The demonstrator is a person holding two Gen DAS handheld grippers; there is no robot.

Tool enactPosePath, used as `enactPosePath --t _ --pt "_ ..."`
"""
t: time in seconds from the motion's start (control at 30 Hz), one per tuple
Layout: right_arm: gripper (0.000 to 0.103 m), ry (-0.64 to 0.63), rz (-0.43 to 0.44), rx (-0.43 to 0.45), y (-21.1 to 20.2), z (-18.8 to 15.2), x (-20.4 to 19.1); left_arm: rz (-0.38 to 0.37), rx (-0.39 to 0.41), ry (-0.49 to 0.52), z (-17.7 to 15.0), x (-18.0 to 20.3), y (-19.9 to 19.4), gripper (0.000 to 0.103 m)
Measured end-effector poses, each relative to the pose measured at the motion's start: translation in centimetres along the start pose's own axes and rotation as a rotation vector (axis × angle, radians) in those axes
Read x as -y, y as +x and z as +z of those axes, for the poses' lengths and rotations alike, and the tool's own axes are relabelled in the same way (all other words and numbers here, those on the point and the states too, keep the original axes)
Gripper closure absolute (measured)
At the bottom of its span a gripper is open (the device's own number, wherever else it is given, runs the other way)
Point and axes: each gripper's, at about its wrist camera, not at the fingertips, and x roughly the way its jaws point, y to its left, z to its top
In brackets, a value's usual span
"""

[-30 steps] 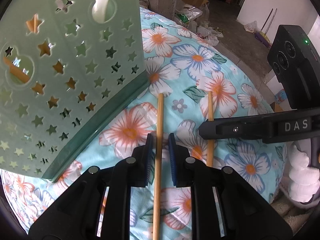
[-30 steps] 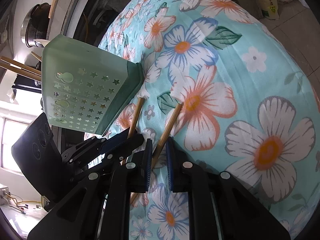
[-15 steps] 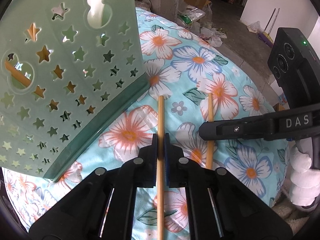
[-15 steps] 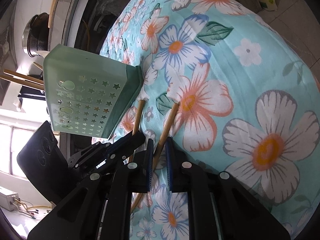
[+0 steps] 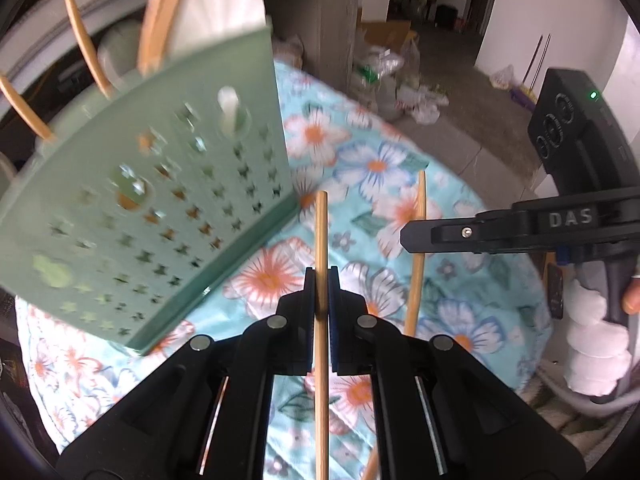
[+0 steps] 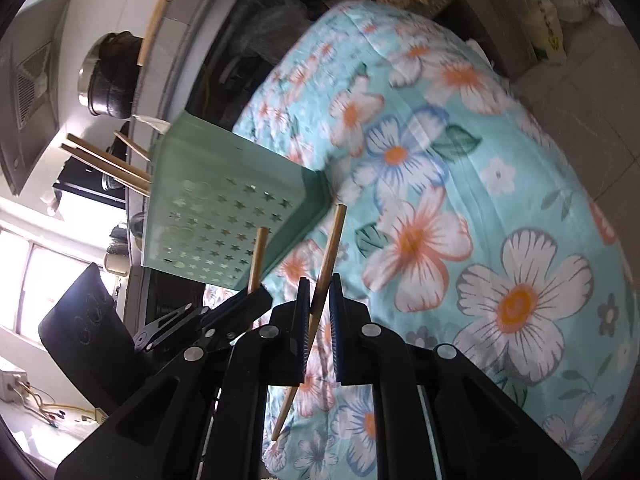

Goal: Organize utensils
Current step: 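Lift both held chopsticks up over the green holder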

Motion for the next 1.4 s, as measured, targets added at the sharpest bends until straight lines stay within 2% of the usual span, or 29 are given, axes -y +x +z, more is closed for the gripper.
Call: enactPosePath --t 0.23,0.63,1.0,1.4 --pt "0.095 -0.1 -0.012 0.073 -2.5 -0.1 -3.0 -0.013 0.135 -0.049 0.8 -1.1 -6.0 0.098" --pt "0.096 -0.358 -0.079 0.226 -5.7 -0.6 -10.5 -0.031 0.372 -0.179 0.2 -5.0 -16.3 0.098" --pt "0.096 -0.466 -0.083 0.288 -7.3 -0.6 -14.7 -0.039 0.522 -0.23 0.2 -7.2 -21.0 0.098" --pt "0.096 -0.627 -0.025 0.386 -9.8 2.2 -21.5 -0.001 0.78 -0.349 2.9 -11.0 -25.7 0.098"
